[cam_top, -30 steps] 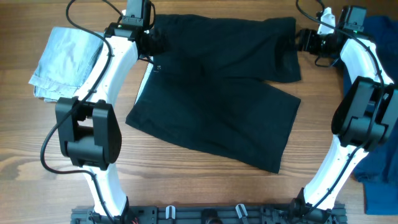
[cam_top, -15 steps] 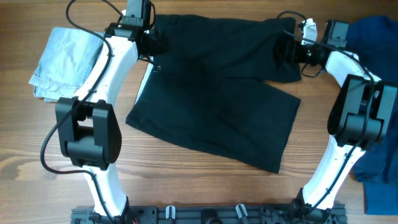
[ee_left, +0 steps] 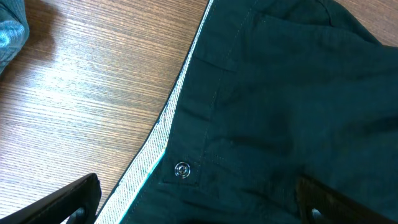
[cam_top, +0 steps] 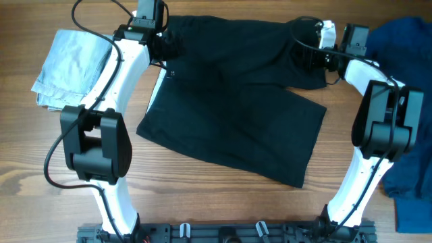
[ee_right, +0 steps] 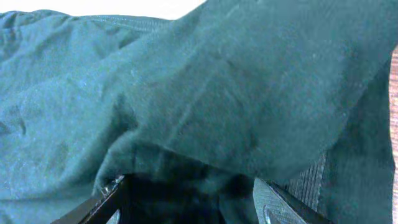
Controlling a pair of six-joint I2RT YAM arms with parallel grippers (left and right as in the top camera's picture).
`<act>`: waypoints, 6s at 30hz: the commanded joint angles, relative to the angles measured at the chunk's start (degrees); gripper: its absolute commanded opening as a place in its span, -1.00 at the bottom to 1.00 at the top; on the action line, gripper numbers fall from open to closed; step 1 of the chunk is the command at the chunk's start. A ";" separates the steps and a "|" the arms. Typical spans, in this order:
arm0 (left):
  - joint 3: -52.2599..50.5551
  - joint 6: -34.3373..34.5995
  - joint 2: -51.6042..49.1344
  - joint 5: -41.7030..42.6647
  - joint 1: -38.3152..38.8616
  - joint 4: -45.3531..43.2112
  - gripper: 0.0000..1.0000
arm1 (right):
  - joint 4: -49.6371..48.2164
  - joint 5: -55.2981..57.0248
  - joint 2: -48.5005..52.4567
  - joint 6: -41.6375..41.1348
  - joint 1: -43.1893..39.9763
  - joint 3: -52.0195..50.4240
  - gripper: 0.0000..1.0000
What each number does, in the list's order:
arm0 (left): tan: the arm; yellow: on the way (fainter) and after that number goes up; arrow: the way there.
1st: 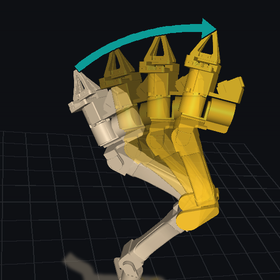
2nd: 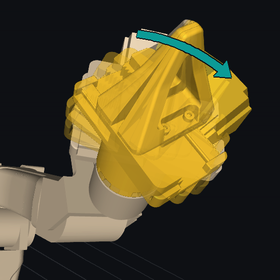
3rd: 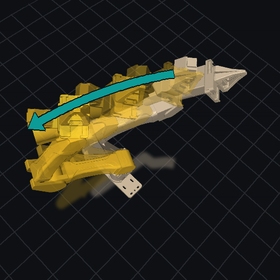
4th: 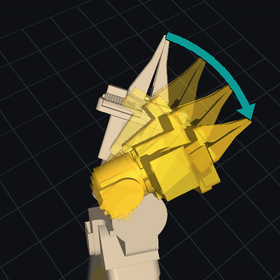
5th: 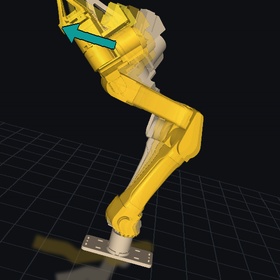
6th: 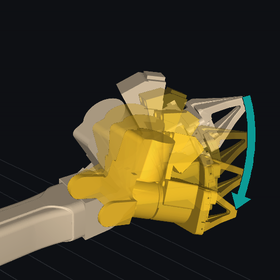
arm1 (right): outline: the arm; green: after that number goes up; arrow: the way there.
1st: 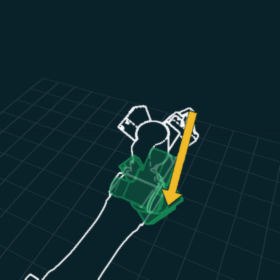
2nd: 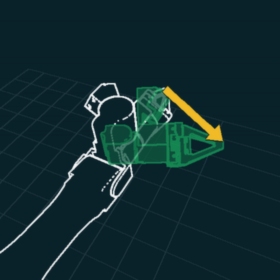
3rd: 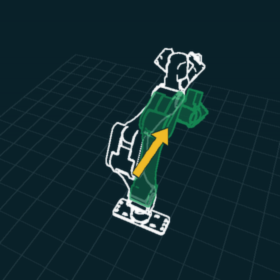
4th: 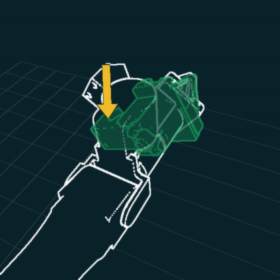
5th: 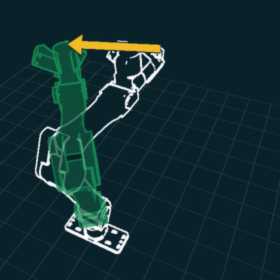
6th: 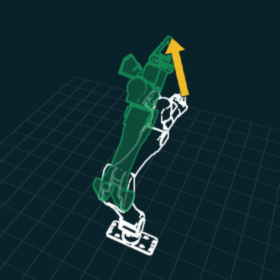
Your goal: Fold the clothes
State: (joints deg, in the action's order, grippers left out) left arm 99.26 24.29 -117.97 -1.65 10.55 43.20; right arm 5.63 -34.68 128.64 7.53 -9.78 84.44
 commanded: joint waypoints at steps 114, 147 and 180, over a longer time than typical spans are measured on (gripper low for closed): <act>-0.15 0.55 -0.02 0.28 0.07 -0.15 0.99 | 17.97 25.53 -12.28 1.27 5.95 1.81 -0.92; -0.15 0.55 -0.02 0.28 0.07 -0.15 1.00 | 27.32 28.02 -22.23 -9.09 1.01 1.11 -0.78; -0.15 0.55 -0.02 0.28 0.07 -0.15 0.99 | 28.81 10.67 -21.84 -15.04 1.46 -11.61 -0.92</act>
State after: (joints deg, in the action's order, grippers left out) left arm 99.26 24.32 -117.97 -1.65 10.55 43.20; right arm 33.12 -16.60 111.83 -6.70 -8.62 68.88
